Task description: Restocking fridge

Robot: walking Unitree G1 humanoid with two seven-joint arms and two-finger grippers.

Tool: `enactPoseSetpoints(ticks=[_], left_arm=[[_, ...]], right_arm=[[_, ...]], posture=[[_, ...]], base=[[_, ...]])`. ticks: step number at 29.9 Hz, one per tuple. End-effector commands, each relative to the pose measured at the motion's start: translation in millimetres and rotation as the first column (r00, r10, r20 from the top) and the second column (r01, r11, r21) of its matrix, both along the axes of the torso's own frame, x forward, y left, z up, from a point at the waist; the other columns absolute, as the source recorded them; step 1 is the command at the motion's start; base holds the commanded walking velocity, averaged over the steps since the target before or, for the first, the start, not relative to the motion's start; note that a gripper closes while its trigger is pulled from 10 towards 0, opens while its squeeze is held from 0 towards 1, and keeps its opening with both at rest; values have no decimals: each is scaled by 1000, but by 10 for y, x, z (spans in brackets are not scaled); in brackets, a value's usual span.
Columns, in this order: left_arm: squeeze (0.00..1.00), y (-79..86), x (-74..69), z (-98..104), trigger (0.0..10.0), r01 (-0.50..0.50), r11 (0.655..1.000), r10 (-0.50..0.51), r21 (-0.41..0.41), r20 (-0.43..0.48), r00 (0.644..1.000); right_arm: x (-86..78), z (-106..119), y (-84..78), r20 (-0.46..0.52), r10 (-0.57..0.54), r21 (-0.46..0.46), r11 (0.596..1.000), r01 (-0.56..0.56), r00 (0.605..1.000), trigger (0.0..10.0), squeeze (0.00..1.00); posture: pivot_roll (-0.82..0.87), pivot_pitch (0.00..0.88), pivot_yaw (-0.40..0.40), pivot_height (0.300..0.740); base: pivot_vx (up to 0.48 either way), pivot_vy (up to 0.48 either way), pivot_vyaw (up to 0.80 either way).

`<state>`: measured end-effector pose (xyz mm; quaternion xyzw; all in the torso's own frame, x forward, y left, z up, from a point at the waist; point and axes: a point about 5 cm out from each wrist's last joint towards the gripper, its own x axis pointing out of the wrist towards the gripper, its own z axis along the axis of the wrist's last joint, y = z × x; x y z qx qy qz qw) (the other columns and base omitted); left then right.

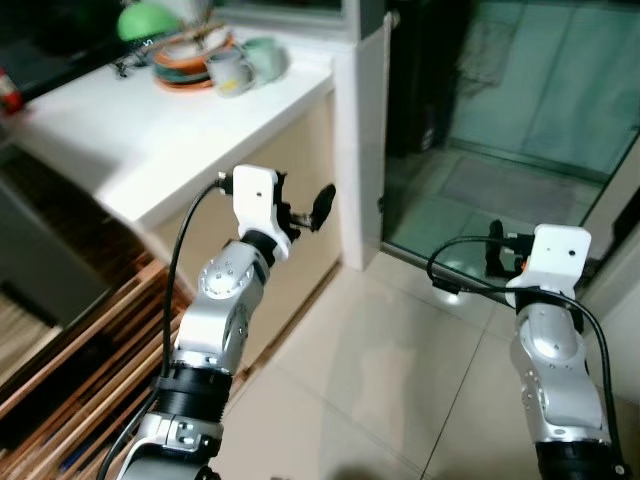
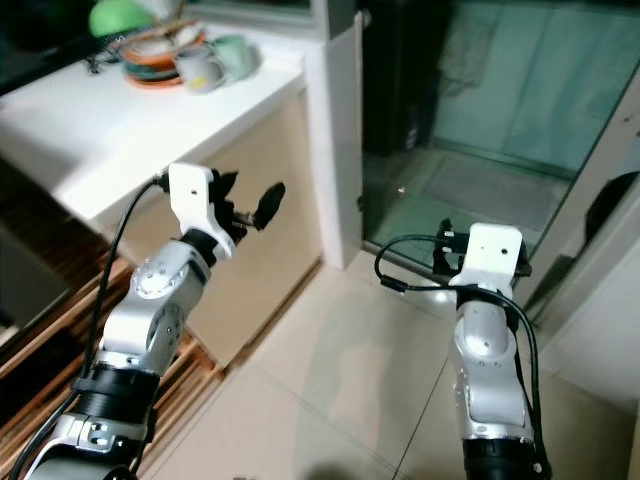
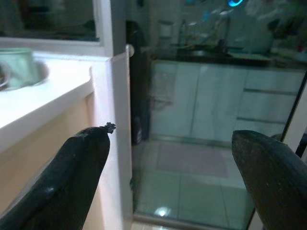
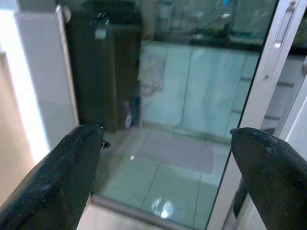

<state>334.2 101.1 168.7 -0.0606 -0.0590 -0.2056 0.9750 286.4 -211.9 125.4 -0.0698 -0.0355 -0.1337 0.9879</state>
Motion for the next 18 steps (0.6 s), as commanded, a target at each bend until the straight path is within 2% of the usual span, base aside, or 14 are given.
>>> enactPoseSetpoints(ticks=[1,3,6,8,10,13,18], left_arm=[[0,95,4,-36,10000,-22,1000,22,-8,-16,1000],[0,97,1,-57,10000,-24,1000,24,-9,-22,999],[0,173,4,-209,10000,-49,998,51,32,-86,995],[0,184,2,-221,10000,-49,998,51,31,-90,995],[0,291,-13,-269,10000,-94,995,96,27,-104,990],[0,330,-39,-282,10000,-123,992,123,6,-107,987],[0,297,-52,-290,10000,-122,993,121,-2,-110,987]], right_arm=[[16,15,84,10,26,9,1000,-26,1000,10000,490],[15,13,87,9,27,8,1000,-27,1000,10000,490],[16,7,91,4,35,1,999,-35,999,10000,494],[15,6,90,4,35,0,999,-35,999,10000,498],[12,-7,80,-9,43,-8,999,-43,999,10000,498],[15,-9,86,-16,59,-14,998,-59,998,10000,502],[25,-9,104,-18,72,-21,997,-72,997,10000,502]], posture=[[-178,0,126,740],[-178,0,126,740],[-177,0,122,740],[-177,0,122,740],[-173,0,106,740],[-161,0,82,740],[-155,0,80,740]], base=[[480,0,-744],[240,0,-744],[0,0,-742],[0,0,-744],[0,0,-744],[0,0,-744],[0,0,-744]])
